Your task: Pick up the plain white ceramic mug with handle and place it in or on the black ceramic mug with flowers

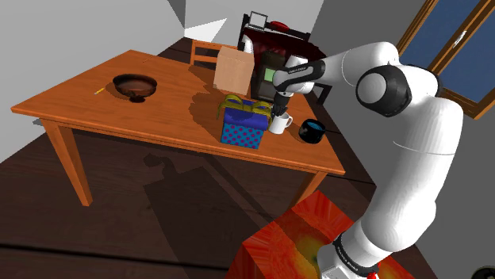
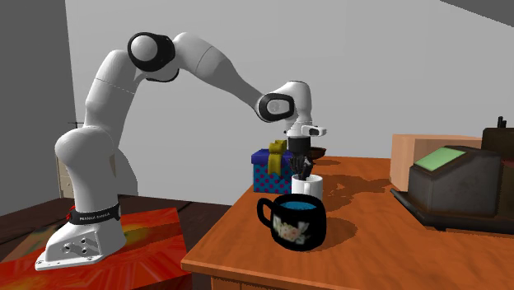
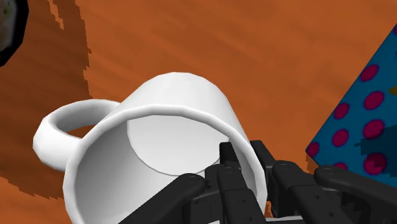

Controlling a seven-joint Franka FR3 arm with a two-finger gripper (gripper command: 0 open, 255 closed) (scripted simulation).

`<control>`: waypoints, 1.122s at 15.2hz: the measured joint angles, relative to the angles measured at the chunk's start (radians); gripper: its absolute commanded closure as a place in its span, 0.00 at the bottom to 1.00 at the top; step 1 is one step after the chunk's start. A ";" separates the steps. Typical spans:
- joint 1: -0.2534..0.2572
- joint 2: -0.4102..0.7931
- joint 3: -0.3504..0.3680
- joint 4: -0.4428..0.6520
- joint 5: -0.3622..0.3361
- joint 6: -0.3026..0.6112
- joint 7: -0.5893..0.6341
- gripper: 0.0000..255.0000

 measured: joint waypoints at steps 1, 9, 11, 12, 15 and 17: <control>0.000 0.000 0.000 0.000 0.000 0.000 0.000 1.00; 0.003 -0.041 -0.005 0.024 -0.011 -0.064 0.006 1.00; 0.003 -0.051 -0.007 0.035 -0.014 -0.084 0.006 1.00; 0.005 -0.056 -0.007 0.040 -0.016 -0.094 0.010 1.00; 0.004 -0.068 -0.009 0.063 -0.020 -0.130 0.011 1.00; 0.004 -0.074 -0.010 0.078 -0.021 -0.151 0.011 1.00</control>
